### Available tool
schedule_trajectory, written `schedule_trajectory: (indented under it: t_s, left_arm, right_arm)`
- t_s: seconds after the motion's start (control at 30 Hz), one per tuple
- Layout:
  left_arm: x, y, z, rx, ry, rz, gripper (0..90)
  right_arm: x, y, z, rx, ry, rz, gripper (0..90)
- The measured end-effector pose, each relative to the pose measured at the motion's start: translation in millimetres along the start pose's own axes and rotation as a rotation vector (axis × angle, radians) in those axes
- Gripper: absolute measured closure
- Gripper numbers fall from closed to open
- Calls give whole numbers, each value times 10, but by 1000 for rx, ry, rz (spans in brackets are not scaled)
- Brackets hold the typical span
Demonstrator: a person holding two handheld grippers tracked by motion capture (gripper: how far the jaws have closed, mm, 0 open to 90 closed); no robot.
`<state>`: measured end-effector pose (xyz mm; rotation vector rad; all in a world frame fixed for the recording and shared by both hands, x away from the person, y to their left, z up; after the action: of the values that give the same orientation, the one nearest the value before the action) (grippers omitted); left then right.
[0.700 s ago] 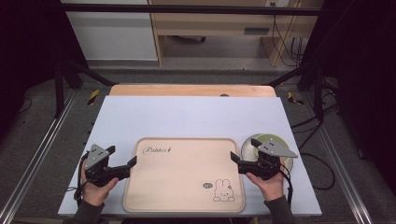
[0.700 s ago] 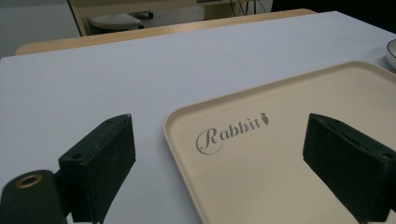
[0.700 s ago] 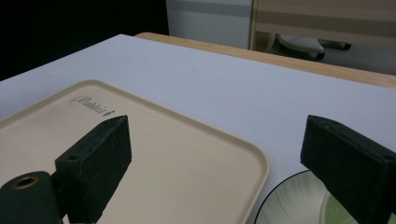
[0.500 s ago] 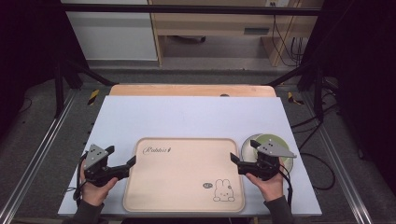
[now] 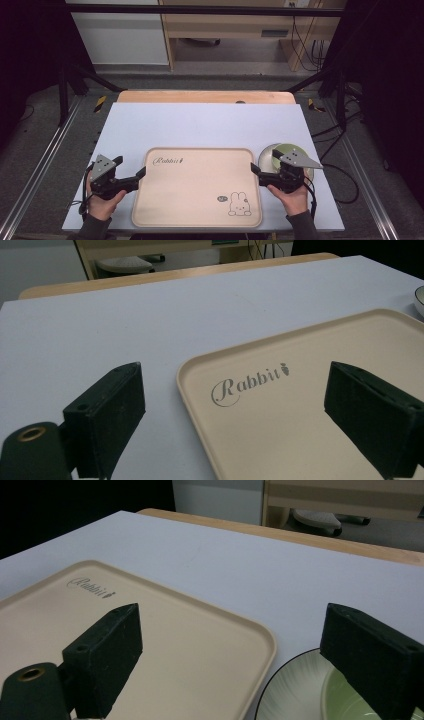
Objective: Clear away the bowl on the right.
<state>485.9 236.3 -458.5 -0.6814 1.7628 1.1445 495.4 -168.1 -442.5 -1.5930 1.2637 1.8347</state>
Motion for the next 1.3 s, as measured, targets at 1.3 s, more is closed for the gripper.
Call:
schedule_trajectory:
  t_s: [1.3]
  left_arm:
    - [22, -1, 32, -5, 1, 5, 92]
  right_arm:
    - [-19, 188, -279, 76, -36, 32, 141]
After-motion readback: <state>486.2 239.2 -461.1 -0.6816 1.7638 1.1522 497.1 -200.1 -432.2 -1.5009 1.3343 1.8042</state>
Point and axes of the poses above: each handheld gripper's, and its own axes: y roughly backward along the jaws, x roughly out of its underside, z roughly to its left, the point moved 9 cm from there along -y, roughly forward along the jaws, and after that the axes turned 8 degrees about y, right-handed, at the moved point
